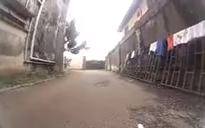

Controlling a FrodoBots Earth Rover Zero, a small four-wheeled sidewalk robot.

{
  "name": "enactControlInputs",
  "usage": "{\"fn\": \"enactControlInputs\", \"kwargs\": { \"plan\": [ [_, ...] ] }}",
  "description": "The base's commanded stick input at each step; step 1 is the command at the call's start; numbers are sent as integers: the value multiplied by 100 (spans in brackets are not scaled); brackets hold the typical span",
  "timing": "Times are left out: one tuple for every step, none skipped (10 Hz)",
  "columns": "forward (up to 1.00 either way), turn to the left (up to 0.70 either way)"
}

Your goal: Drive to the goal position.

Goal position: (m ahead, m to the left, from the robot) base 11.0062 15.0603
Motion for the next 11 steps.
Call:
{"fn": "enactControlInputs", "kwargs": {
  "plan": [
    [70,0],
    [70,0],
    [70,0],
    [70,0],
    [70,0],
    [70,0],
    [70,0],
    [70,0],
    [70,0],
    [70,0],
    [70,0]
  ]
}}
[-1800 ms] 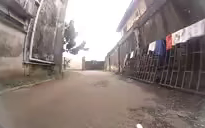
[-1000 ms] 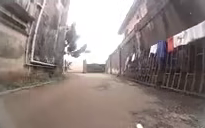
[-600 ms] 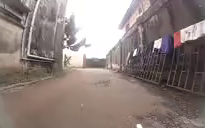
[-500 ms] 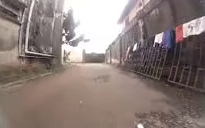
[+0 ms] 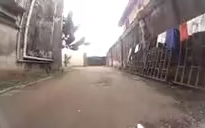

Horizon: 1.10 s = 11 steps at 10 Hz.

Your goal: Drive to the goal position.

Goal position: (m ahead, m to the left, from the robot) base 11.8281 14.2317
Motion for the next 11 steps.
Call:
{"fn": "enactControlInputs", "kwargs": {
  "plan": [
    [70,0],
    [70,0],
    [70,0],
    [70,0],
    [70,0],
    [70,0],
    [70,0],
    [70,0],
    [70,0],
    [70,0],
    [70,0]
  ]
}}
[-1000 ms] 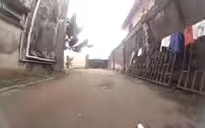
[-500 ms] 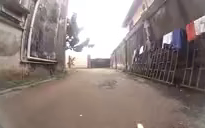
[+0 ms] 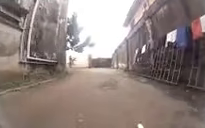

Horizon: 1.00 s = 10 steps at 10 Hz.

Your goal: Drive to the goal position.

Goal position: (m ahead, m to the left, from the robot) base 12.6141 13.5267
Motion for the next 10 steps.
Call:
{"fn": "enactControlInputs", "kwargs": {
  "plan": [
    [70,0],
    [70,0],
    [70,0],
    [70,0],
    [70,0],
    [70,0],
    [70,0],
    [70,0],
    [70,0],
    [70,0]
  ]
}}
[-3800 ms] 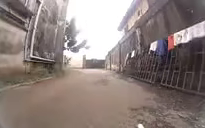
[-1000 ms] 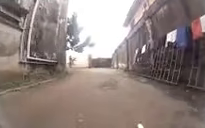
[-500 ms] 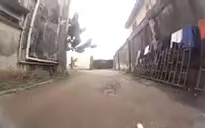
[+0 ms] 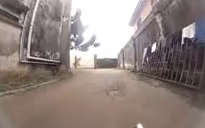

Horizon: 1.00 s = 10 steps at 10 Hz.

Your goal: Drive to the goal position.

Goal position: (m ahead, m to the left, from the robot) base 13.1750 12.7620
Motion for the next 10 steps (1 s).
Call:
{"fn": "enactControlInputs", "kwargs": {
  "plan": [
    [70,0],
    [70,0],
    [70,0],
    [70,0],
    [70,0],
    [70,0],
    [70,0],
    [70,0],
    [70,0],
    [70,0]
  ]
}}
